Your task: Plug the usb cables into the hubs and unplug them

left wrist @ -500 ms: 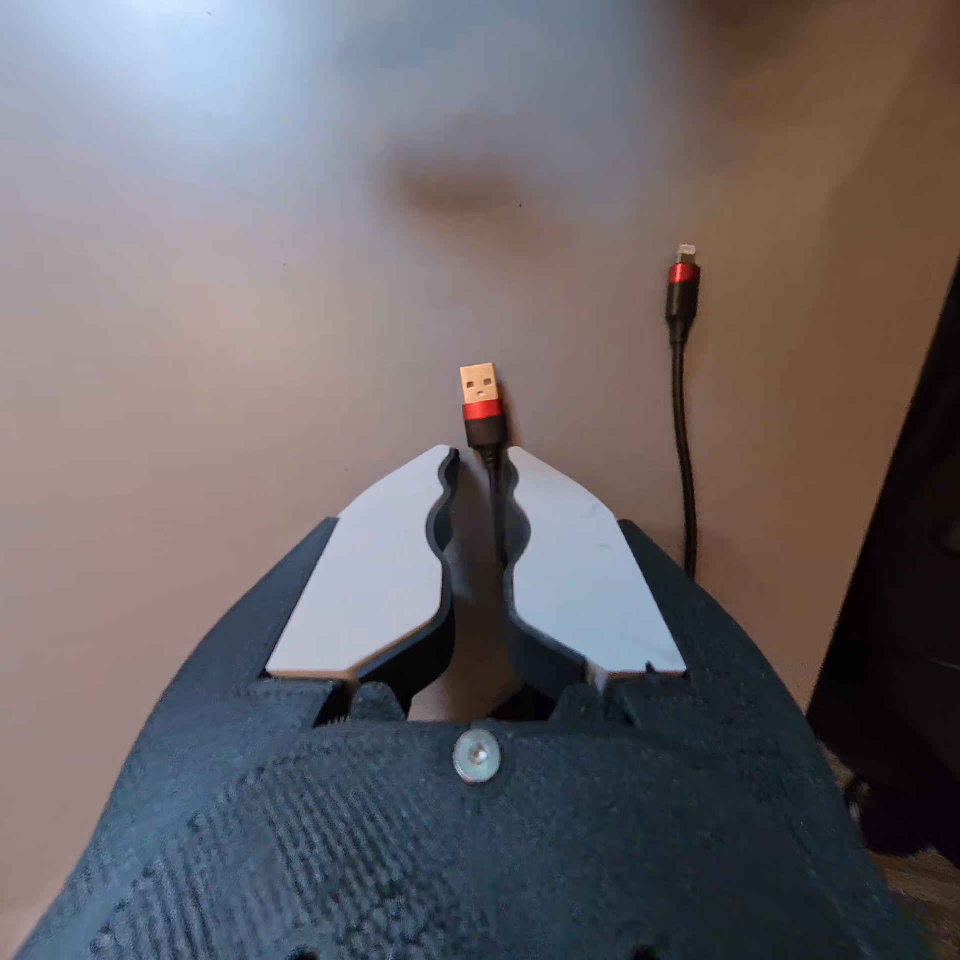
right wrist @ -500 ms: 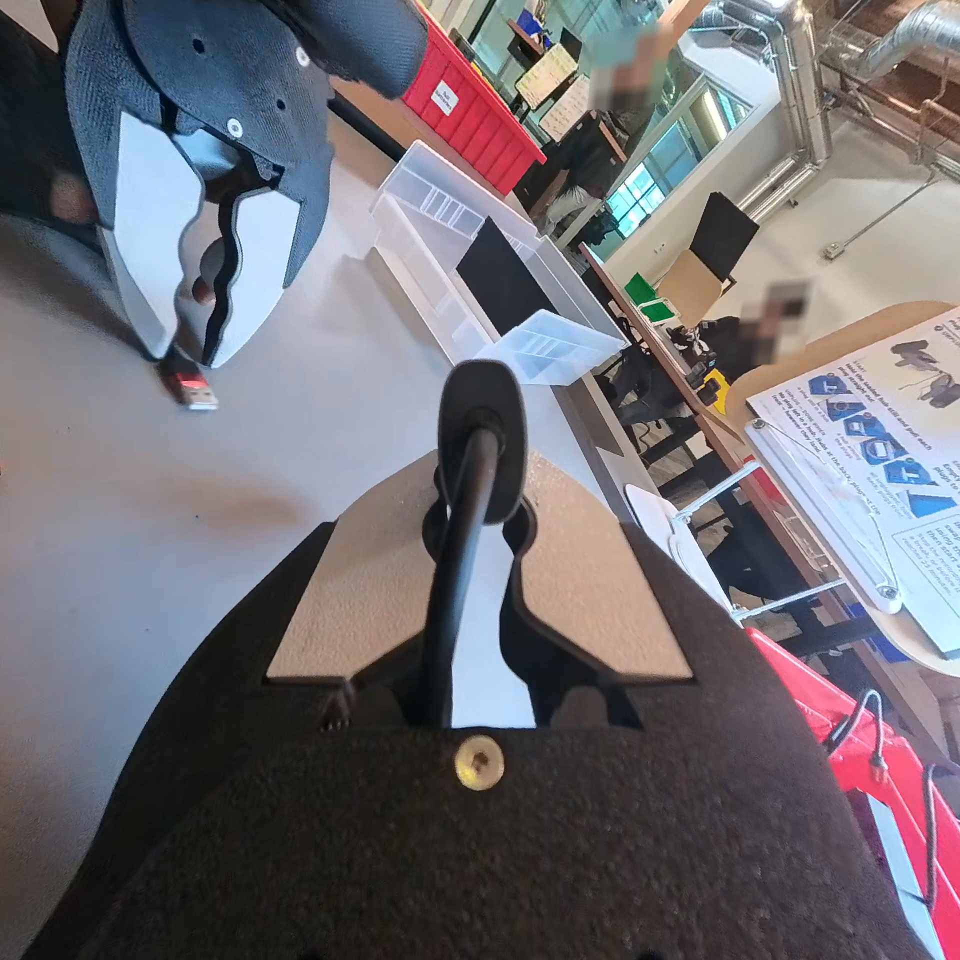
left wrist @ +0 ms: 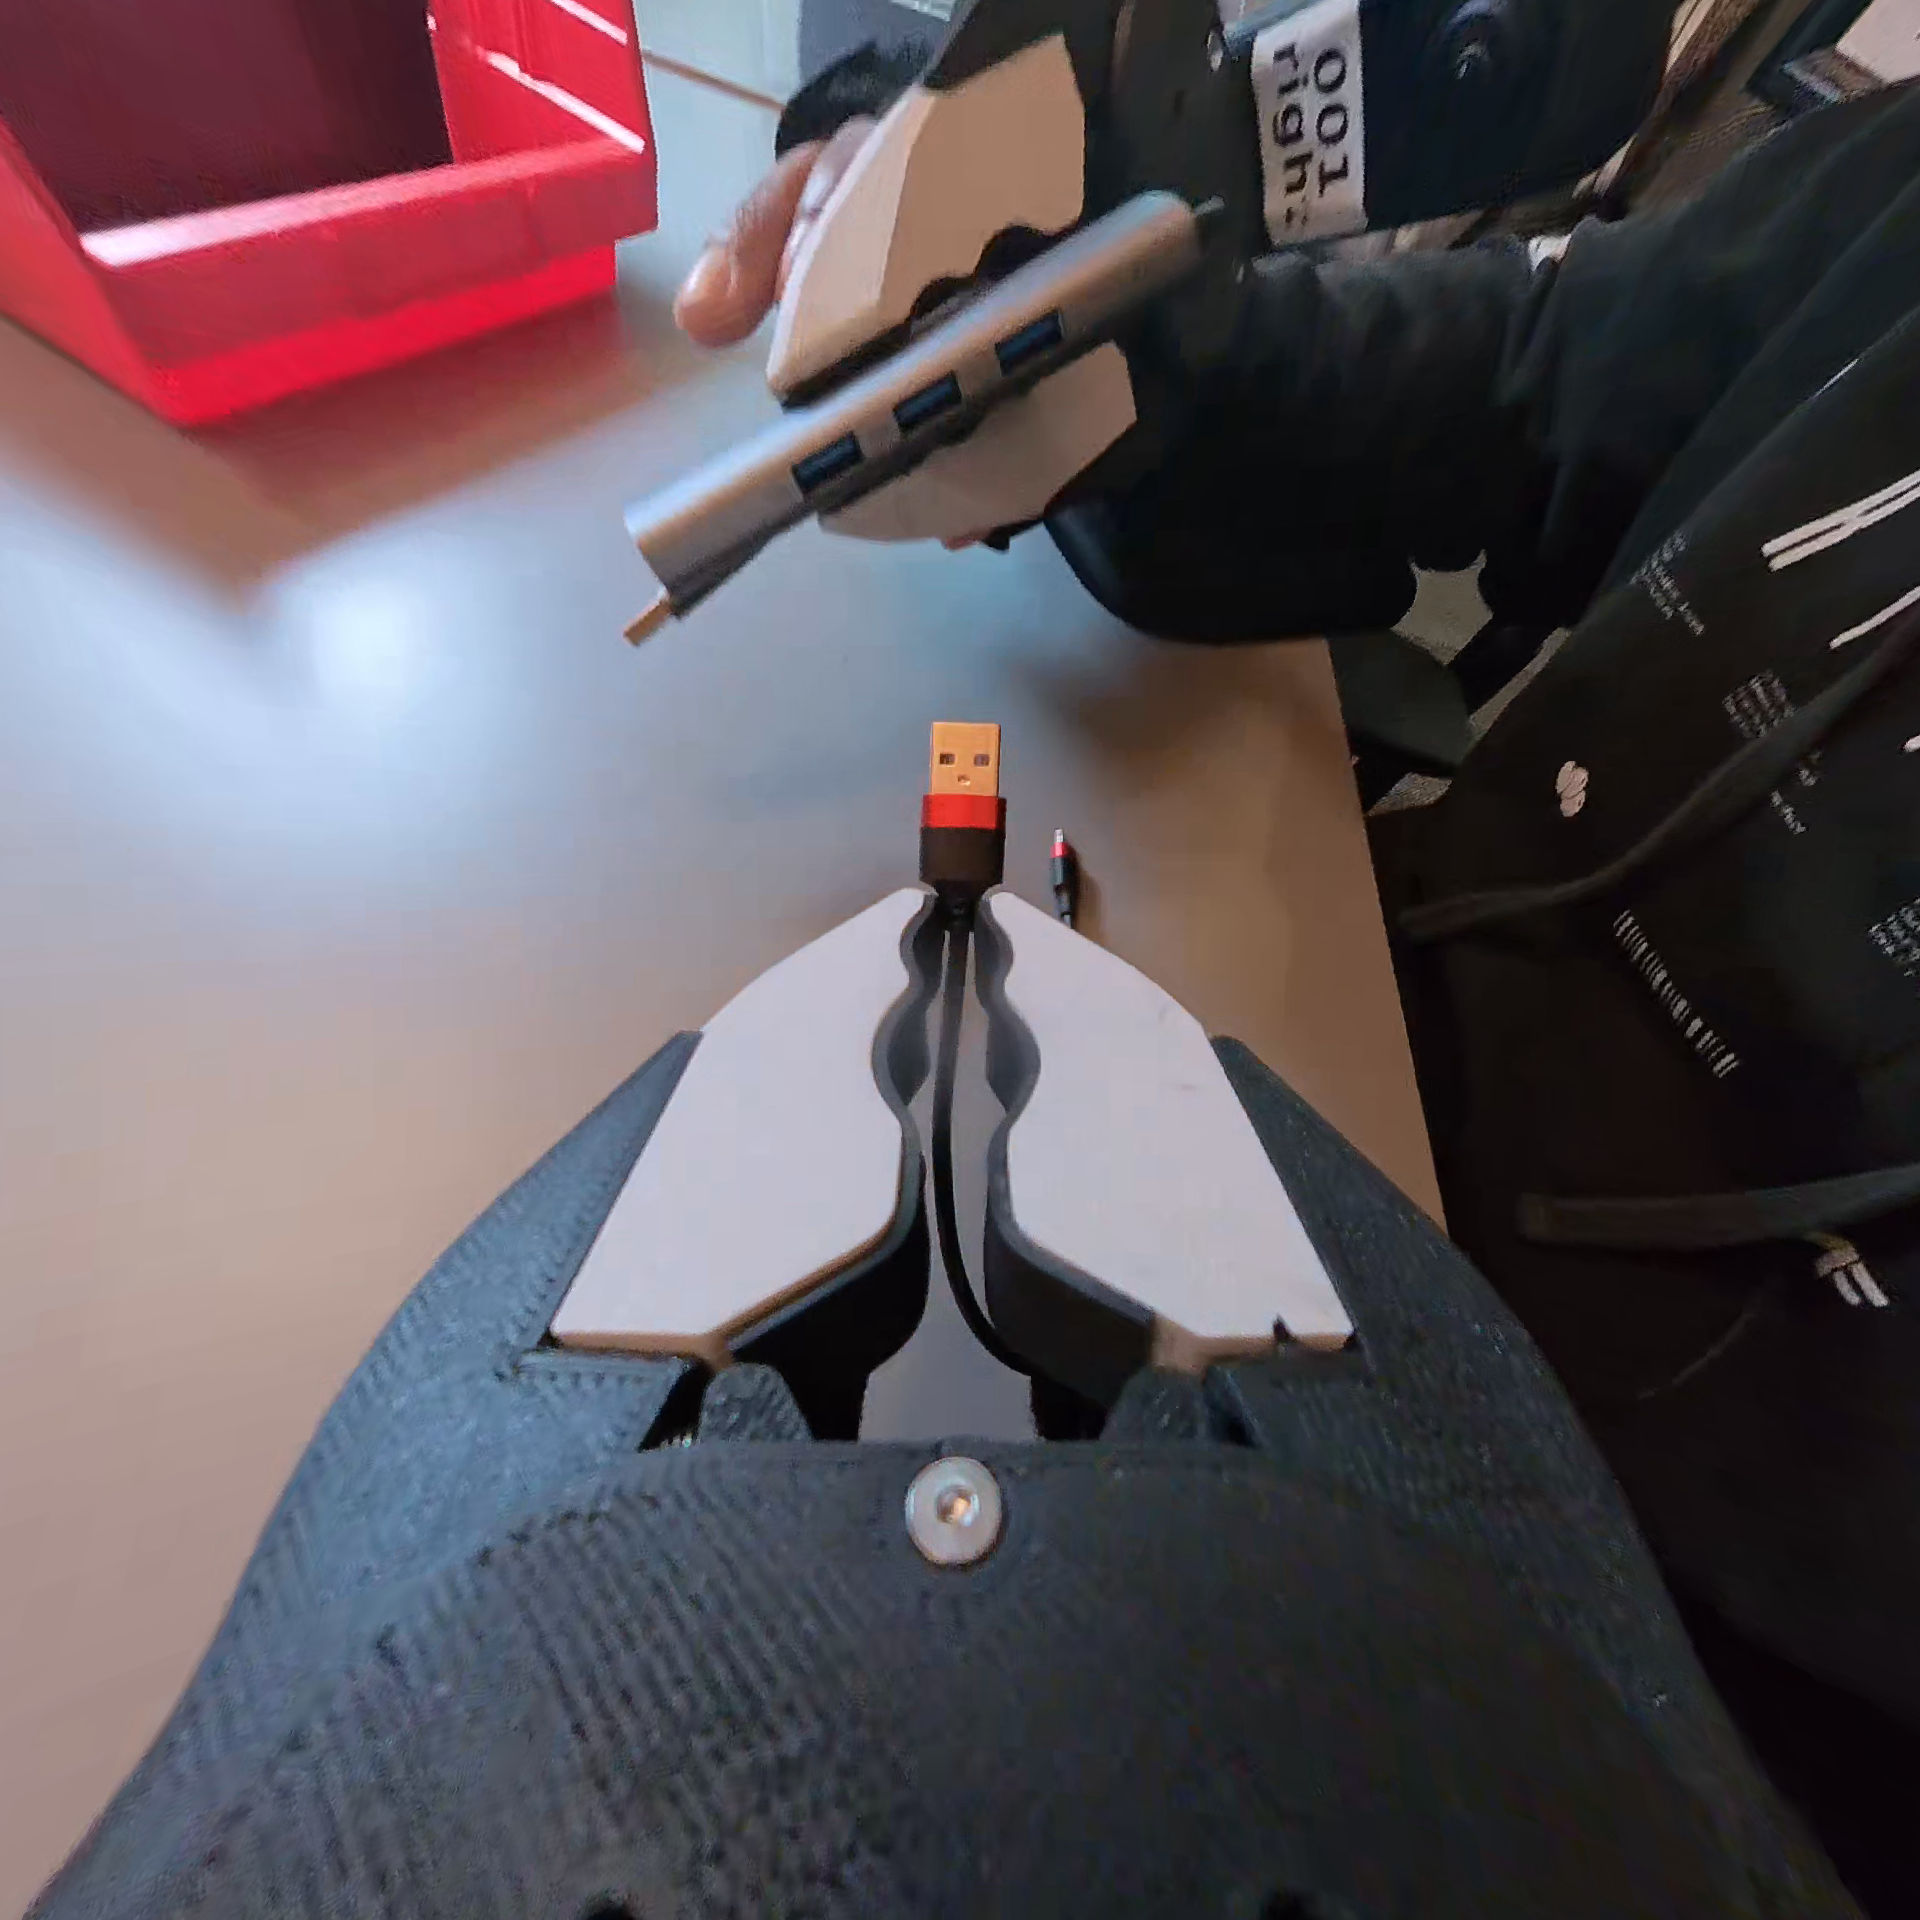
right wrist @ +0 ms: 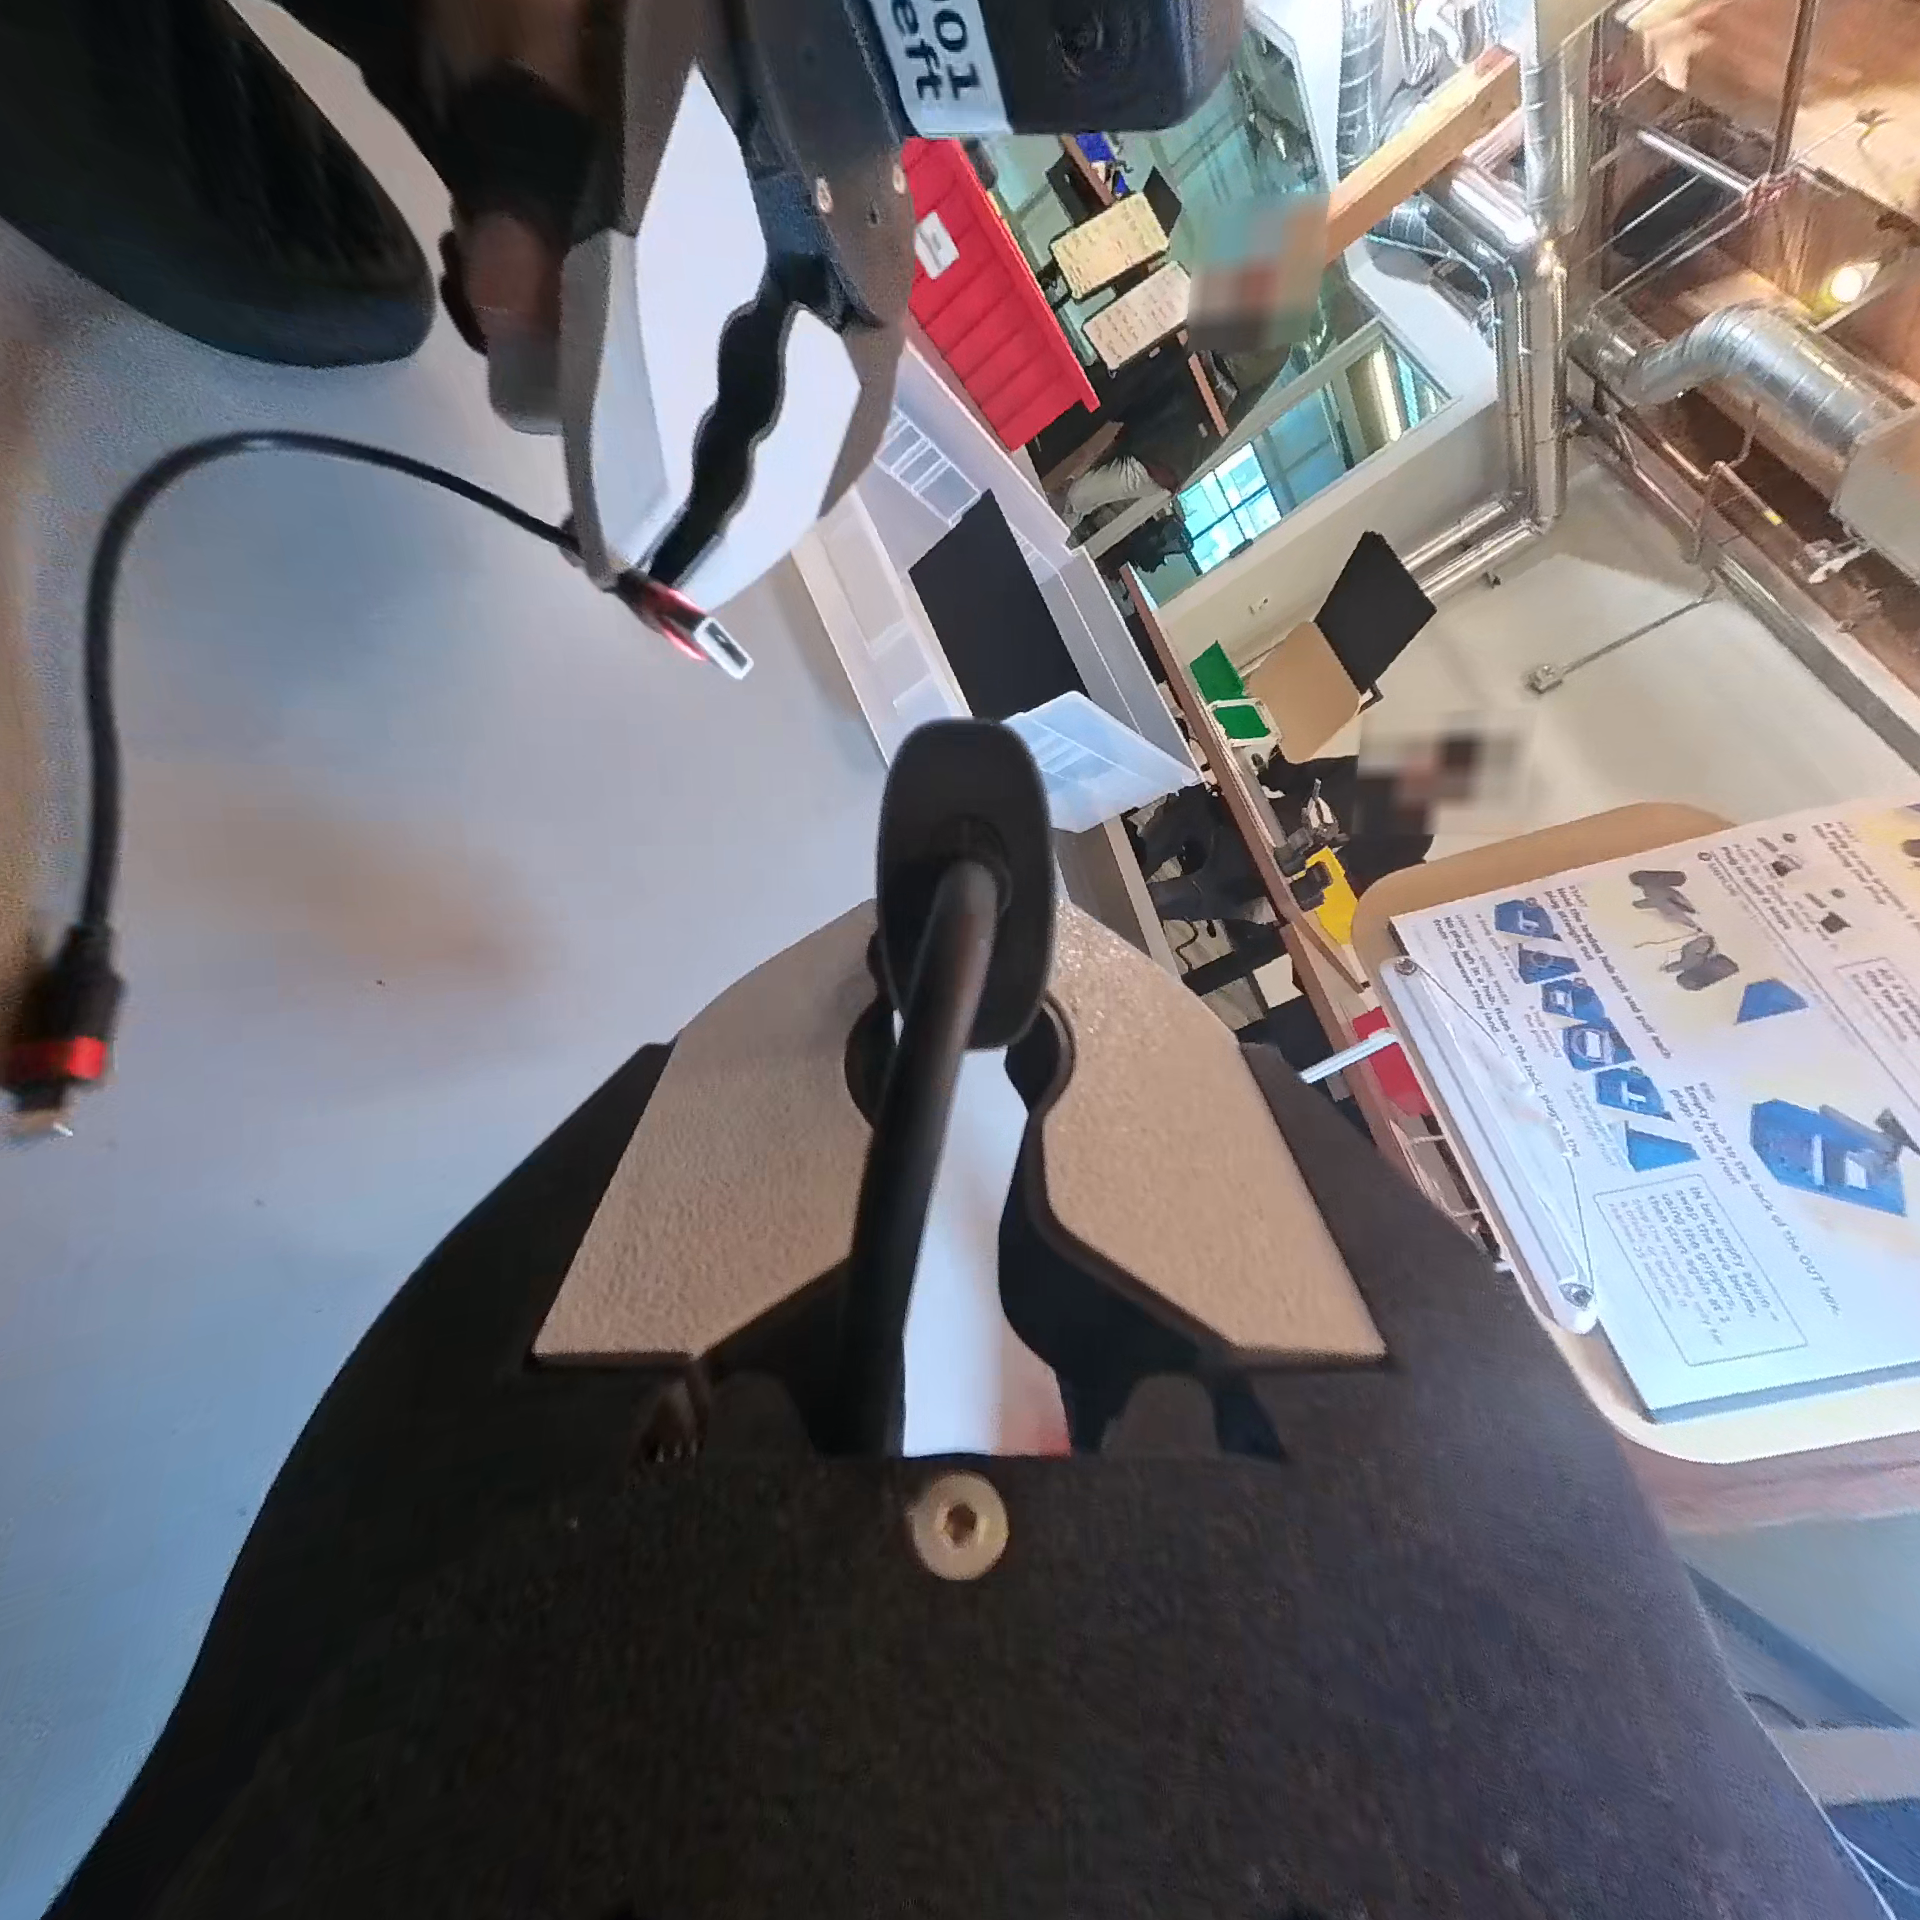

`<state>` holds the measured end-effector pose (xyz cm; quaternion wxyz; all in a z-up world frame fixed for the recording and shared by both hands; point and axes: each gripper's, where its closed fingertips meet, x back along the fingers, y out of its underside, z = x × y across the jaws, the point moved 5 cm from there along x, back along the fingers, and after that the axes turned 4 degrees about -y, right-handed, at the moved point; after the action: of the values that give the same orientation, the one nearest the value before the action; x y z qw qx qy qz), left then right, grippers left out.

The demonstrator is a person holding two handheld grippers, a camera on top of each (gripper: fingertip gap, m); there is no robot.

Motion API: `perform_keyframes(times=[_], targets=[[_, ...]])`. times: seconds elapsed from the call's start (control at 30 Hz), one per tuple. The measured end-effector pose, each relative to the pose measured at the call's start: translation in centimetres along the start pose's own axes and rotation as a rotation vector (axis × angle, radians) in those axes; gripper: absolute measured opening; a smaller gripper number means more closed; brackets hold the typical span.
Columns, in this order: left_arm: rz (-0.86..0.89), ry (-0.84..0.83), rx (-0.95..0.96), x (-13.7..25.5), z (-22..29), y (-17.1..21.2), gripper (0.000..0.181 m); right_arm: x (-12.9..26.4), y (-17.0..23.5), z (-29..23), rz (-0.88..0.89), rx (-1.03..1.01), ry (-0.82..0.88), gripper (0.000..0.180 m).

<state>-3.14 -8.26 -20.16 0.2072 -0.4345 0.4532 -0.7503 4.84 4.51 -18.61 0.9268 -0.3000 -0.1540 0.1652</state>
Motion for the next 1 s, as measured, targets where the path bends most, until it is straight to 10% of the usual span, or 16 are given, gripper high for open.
perform_keyframes(times=[0.37, 1.0], targets=[[-0.009, 0.041, 0.117, -0.7, -0.7, -4.0, 0.006, 0.2, 0.2, 0.8, 0.063, -0.135, 0.004, 0.017], [-0.287, 0.002, 0.139, -4.2, -1.9, -2.3, 0.006, -1.8, 2.4, -2.2, -0.246, 0.340, -0.063, 0.017]])
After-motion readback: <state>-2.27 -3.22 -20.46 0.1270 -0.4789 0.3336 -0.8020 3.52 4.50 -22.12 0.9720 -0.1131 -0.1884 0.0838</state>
